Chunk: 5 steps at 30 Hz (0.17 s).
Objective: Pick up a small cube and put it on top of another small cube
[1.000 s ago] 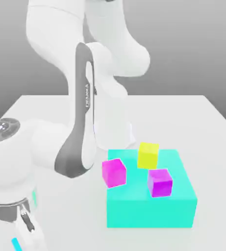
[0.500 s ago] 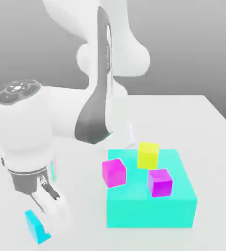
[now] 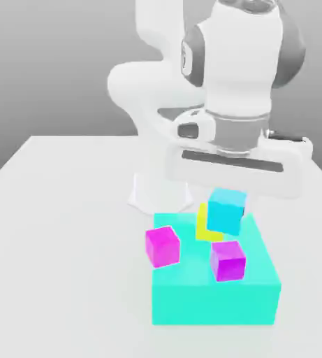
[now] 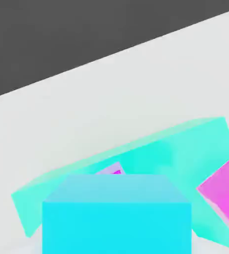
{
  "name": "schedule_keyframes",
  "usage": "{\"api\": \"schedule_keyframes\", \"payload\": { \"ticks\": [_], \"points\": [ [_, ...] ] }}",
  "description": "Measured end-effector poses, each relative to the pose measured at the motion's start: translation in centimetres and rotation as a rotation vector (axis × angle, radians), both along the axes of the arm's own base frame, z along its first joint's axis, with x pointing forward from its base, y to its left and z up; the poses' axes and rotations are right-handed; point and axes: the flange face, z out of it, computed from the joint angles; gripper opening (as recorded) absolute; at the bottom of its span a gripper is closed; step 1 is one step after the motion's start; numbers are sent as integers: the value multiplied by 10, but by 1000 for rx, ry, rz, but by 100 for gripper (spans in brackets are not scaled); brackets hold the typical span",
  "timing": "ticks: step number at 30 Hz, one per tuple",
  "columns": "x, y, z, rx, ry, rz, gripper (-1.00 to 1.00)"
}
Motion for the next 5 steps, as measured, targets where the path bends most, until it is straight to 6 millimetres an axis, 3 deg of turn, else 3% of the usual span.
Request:
{"api": "schedule_keyframes", "payload": {
  "ticks": [2,3,5],
  "points": [
    [-2,1,-26,-1,0,3,-100],
    [-2,1,-33,-1,0,4,100],
    [-2,1,-33,-1,0,4,100]
  ]
}}
